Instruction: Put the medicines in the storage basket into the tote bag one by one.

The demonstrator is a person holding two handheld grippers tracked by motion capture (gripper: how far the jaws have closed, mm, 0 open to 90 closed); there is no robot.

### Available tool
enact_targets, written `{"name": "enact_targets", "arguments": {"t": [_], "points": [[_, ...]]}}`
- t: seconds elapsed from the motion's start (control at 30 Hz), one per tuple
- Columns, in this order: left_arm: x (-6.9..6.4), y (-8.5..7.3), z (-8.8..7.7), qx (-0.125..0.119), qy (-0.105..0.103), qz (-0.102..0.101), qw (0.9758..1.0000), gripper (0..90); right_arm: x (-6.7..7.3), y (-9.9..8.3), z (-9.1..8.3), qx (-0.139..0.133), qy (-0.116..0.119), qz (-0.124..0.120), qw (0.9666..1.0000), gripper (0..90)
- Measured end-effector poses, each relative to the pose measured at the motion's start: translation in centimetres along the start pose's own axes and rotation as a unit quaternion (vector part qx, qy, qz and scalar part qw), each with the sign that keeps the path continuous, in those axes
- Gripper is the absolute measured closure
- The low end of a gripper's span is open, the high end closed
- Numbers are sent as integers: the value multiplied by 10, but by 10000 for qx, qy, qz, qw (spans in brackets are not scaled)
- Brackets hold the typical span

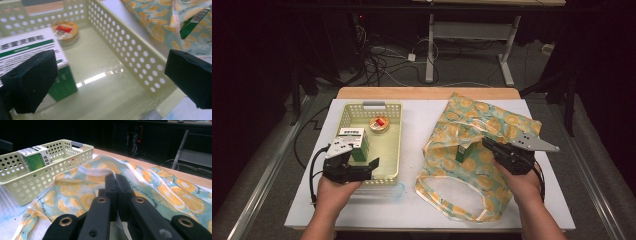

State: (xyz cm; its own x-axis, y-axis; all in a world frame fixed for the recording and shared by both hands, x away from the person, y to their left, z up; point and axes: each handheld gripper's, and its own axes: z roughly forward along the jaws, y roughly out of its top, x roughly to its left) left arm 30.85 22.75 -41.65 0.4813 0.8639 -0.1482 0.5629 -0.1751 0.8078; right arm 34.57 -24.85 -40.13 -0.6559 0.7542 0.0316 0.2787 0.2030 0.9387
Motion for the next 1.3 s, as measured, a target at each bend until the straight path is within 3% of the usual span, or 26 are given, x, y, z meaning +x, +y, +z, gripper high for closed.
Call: {"name": "enact_targets", "arguments": {"t": [0.33,0.57,0.73,0.83,0.9,1.13,1.3], "points": [[27,-7,-12,43,451,-166,9988,0,0,0,1,11,-5,4,10000,900],[40,-11,-17,45,509,-357,9981,0,-1,0,0,-13,-15,20,10000,900],[42,-11,-17,47,507,-366,9980,0,-1,0,0,-13,-22,15,10000,900],[45,-10,-17,0,468,-478,9978,0,-1,0,0,0,-24,1,10000,900],[46,-8,-14,15,426,-500,9978,0,-1,0,0,2,-20,-9,10000,900],[50,12,-2,244,636,-443,9967,0,-1,-1,1,20,-22,31,10000,900],[56,31,17,556,709,-515,9946,0,-1,0,1,22,-9,28,10000,900]]}}
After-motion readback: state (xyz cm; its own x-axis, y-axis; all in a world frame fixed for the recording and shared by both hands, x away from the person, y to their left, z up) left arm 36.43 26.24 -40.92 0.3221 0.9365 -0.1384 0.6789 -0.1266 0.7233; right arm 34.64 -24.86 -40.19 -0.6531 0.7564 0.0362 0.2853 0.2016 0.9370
